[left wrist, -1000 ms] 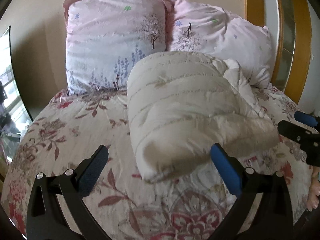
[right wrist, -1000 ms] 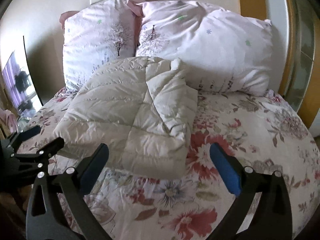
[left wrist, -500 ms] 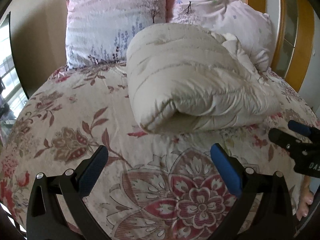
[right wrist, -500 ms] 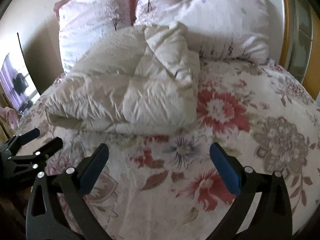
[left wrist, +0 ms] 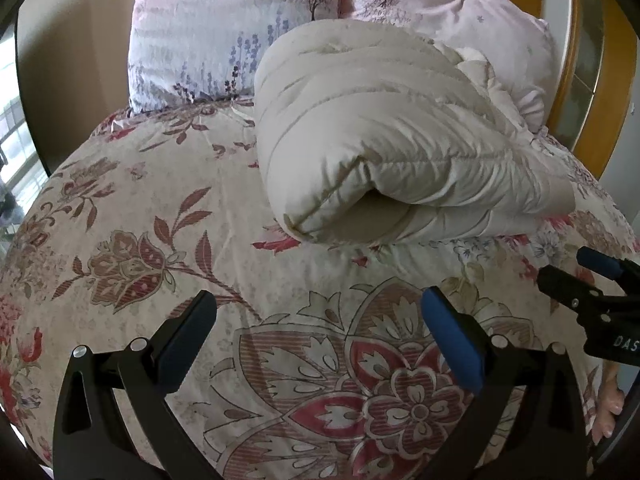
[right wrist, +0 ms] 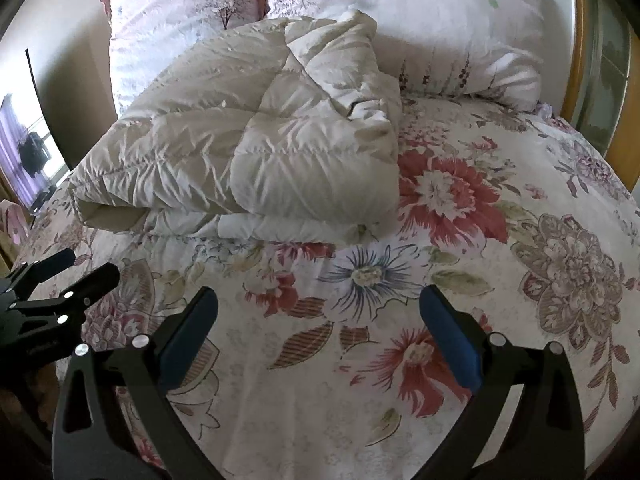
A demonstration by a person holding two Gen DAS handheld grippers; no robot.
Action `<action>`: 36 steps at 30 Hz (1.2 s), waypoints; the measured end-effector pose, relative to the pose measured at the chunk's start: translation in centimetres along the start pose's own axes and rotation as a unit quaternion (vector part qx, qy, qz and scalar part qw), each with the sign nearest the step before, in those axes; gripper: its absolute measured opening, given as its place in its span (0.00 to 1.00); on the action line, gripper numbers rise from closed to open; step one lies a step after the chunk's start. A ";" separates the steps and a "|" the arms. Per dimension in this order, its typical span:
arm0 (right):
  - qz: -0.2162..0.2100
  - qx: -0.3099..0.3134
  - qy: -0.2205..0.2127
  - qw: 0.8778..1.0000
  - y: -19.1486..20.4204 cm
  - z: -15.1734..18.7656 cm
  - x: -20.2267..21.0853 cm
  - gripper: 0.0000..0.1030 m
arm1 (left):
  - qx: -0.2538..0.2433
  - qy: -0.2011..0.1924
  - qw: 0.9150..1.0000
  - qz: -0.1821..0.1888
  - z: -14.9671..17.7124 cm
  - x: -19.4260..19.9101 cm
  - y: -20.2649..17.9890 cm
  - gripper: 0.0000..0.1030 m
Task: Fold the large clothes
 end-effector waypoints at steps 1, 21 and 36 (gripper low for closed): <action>0.000 0.000 0.001 1.000 0.0 0.0 0.0 0.98 | 0.001 0.002 1.000 -0.001 0.0 -0.1 0.1 0.99; 0.001 0.004 0.009 1.000 0.0 0.1 -0.3 0.98 | -0.003 0.013 1.000 -0.004 0.2 -0.5 -0.1 0.99; 0.001 0.007 0.017 1.000 -0.2 0.1 -0.6 0.98 | -0.007 0.018 1.000 -0.003 0.2 -0.7 -0.2 0.99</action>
Point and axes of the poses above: each gripper's, at about its wrist camera, not at the fingertips, and x roughly against the way its jaws point, y to its left, z to its underside, the point moved 5 cm from there along -x, roughly the way its jaws point, and after that the axes turned 12 degrees about -z, right-handed, at the moved point
